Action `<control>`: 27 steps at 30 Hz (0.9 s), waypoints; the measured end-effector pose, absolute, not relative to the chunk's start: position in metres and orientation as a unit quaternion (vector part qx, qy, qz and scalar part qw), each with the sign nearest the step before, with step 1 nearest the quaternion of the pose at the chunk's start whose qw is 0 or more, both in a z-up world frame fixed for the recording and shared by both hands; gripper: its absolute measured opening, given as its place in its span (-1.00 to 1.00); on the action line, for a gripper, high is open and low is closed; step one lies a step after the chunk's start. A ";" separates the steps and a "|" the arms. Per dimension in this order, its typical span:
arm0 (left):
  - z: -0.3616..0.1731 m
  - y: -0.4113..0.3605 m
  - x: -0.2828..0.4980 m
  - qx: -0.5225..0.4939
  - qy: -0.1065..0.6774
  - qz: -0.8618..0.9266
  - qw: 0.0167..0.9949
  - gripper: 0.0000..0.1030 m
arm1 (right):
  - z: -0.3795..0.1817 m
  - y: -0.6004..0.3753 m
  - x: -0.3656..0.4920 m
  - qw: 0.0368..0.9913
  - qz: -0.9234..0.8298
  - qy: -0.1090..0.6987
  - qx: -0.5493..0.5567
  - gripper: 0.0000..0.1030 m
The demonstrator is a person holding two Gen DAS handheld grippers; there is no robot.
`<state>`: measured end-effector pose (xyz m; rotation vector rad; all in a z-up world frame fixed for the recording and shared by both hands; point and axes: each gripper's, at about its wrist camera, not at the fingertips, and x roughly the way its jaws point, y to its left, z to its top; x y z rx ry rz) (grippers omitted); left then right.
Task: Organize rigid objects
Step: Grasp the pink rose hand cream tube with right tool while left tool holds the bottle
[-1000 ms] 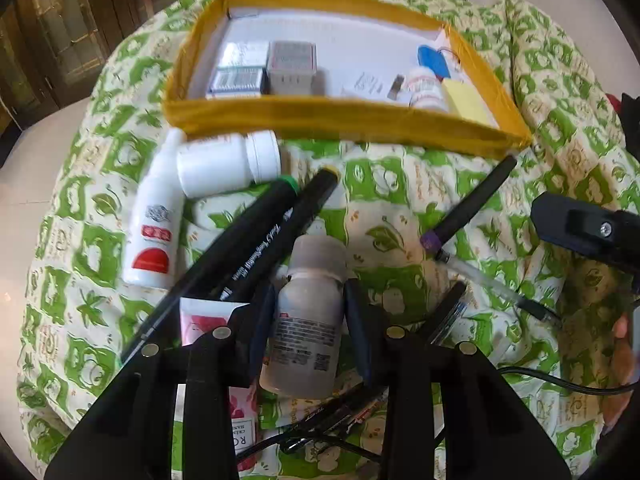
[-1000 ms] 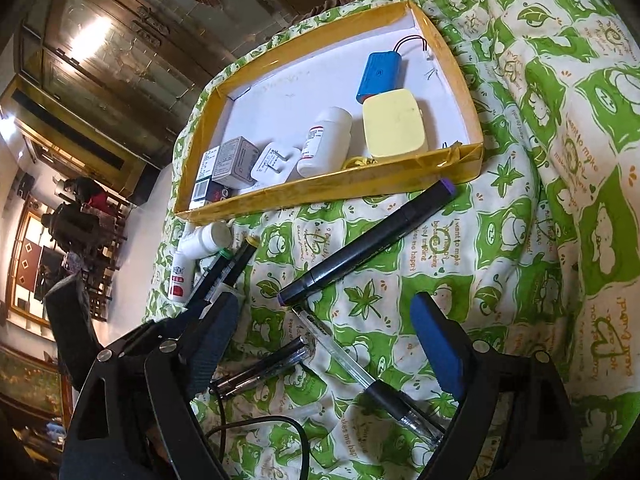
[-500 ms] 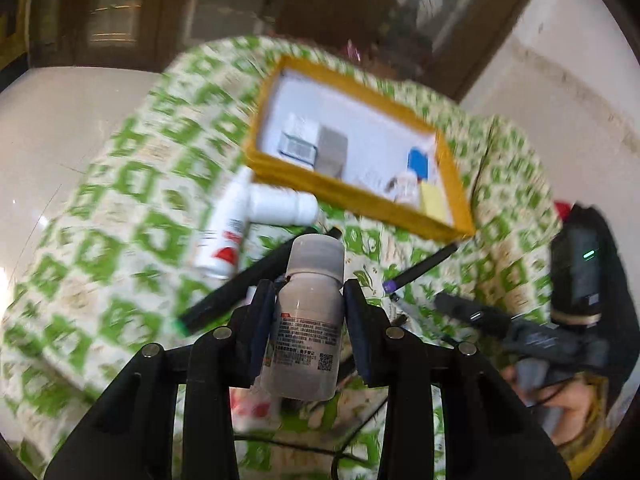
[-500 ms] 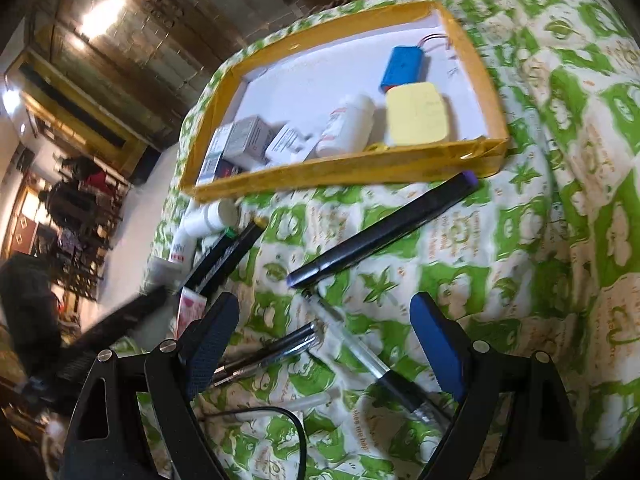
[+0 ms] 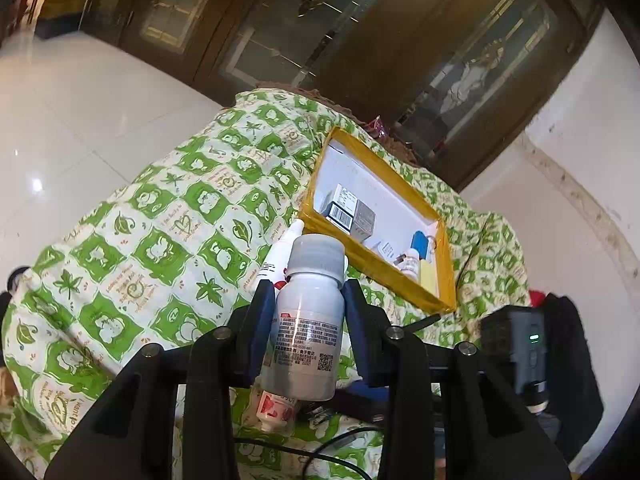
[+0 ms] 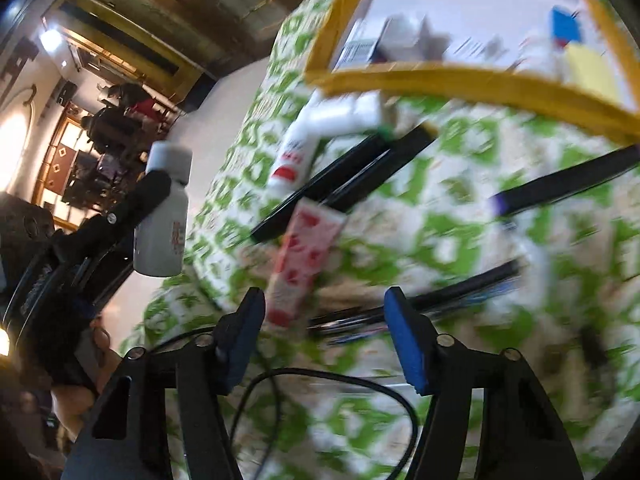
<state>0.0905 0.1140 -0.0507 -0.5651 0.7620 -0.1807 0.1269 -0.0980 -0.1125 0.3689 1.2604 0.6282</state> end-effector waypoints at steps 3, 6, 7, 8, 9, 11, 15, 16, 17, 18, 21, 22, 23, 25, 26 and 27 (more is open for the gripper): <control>-0.053 0.117 0.092 -0.282 0.368 -0.087 0.882 -0.36 | -0.121 -0.077 0.130 0.729 0.292 0.593 0.176 0.05; -0.054 0.114 0.091 -0.276 0.368 -0.090 0.883 -0.36 | -0.128 -0.059 0.135 0.726 0.285 0.601 0.175 0.05; -0.053 0.113 0.091 -0.273 0.367 -0.090 0.885 -0.36 | -0.131 -0.053 0.137 0.726 0.281 0.603 0.174 0.05; -0.053 0.113 0.091 -0.273 0.366 -0.090 0.885 -0.36 | -0.132 -0.050 0.138 0.725 0.279 0.605 0.173 0.05; -0.054 0.113 0.091 -0.274 0.366 -0.090 0.885 -0.36 | -0.134 -0.046 0.139 0.727 0.276 0.605 0.170 0.05; -0.054 0.113 0.091 -0.273 0.368 -0.088 0.884 -0.36 | -0.137 -0.037 0.141 0.736 0.265 0.604 0.154 0.03; -0.053 0.110 0.092 -0.262 0.373 -0.085 0.886 -0.36 | -0.132 -0.027 0.137 0.762 0.253 0.586 0.103 -0.41; -0.054 0.108 0.092 -0.258 0.374 -0.084 0.887 -0.36 | -0.132 -0.028 0.135 0.764 0.254 0.585 0.100 -0.43; -0.053 0.107 0.092 -0.253 0.376 -0.082 0.888 -0.36 | -0.130 -0.031 0.133 0.766 0.255 0.582 0.099 -0.44; -0.054 0.105 0.093 -0.249 0.378 -0.080 0.888 -0.36 | -0.126 -0.035 0.131 0.768 0.256 0.580 0.096 -0.44; -0.058 0.102 0.097 -0.236 0.393 -0.064 0.886 -0.36 | -0.114 -0.054 0.125 0.782 0.255 0.564 0.079 -0.44; -0.060 0.102 0.099 -0.233 0.397 -0.060 0.886 -0.36 | -0.110 -0.062 0.121 0.787 0.254 0.557 0.074 -0.44; -0.060 0.101 0.100 -0.229 0.400 -0.055 0.886 -0.36 | -0.106 -0.069 0.120 0.792 0.252 0.552 0.071 -0.44; -0.061 0.099 0.101 -0.219 0.404 -0.048 0.887 -0.36 | -0.098 -0.090 0.116 0.799 0.249 0.542 0.078 -0.44; -0.062 0.098 0.101 -0.215 0.405 -0.045 0.887 -0.36 | -0.095 -0.100 0.116 0.803 0.245 0.538 0.083 -0.44; -0.062 0.096 0.101 -0.210 0.406 -0.042 0.888 -0.36 | -0.093 -0.110 0.116 0.807 0.239 0.533 0.089 -0.44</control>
